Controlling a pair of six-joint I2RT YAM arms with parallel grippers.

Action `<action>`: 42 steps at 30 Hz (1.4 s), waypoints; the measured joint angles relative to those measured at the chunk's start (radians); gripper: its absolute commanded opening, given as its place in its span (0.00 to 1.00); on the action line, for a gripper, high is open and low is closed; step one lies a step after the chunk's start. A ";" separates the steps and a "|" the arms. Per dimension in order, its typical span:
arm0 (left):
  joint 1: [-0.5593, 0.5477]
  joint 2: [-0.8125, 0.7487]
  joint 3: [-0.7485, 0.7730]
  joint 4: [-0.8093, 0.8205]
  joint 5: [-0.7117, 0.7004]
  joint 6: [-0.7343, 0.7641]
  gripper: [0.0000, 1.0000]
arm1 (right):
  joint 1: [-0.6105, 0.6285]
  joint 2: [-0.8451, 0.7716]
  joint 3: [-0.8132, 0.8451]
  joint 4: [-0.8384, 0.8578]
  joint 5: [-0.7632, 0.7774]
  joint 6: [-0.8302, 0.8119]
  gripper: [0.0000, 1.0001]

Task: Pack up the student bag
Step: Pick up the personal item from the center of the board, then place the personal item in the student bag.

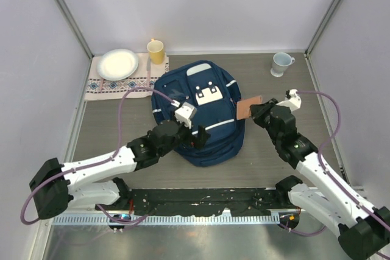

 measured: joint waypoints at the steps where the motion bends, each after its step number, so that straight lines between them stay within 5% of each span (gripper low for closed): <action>1: -0.015 0.018 0.002 0.000 -0.017 0.022 1.00 | 0.000 -0.032 0.000 -0.029 0.040 0.003 0.01; 7: -0.090 0.171 0.058 0.001 -0.086 0.129 0.99 | -0.007 -0.155 0.000 -0.101 0.163 0.004 0.01; 16: -0.230 0.417 0.169 0.020 -0.232 0.301 0.99 | -0.011 -0.137 0.008 -0.151 0.174 0.000 0.01; 21: -0.241 0.444 0.169 0.026 -0.292 0.336 0.97 | -0.016 -0.139 0.010 -0.158 0.172 -0.006 0.01; 28: -0.241 0.446 0.171 0.039 -0.386 0.356 0.76 | -0.030 -0.141 0.011 -0.166 0.167 -0.010 0.01; 42: -0.240 0.449 0.171 0.053 -0.367 0.356 0.79 | -0.063 -0.114 0.017 -0.170 0.121 -0.016 0.01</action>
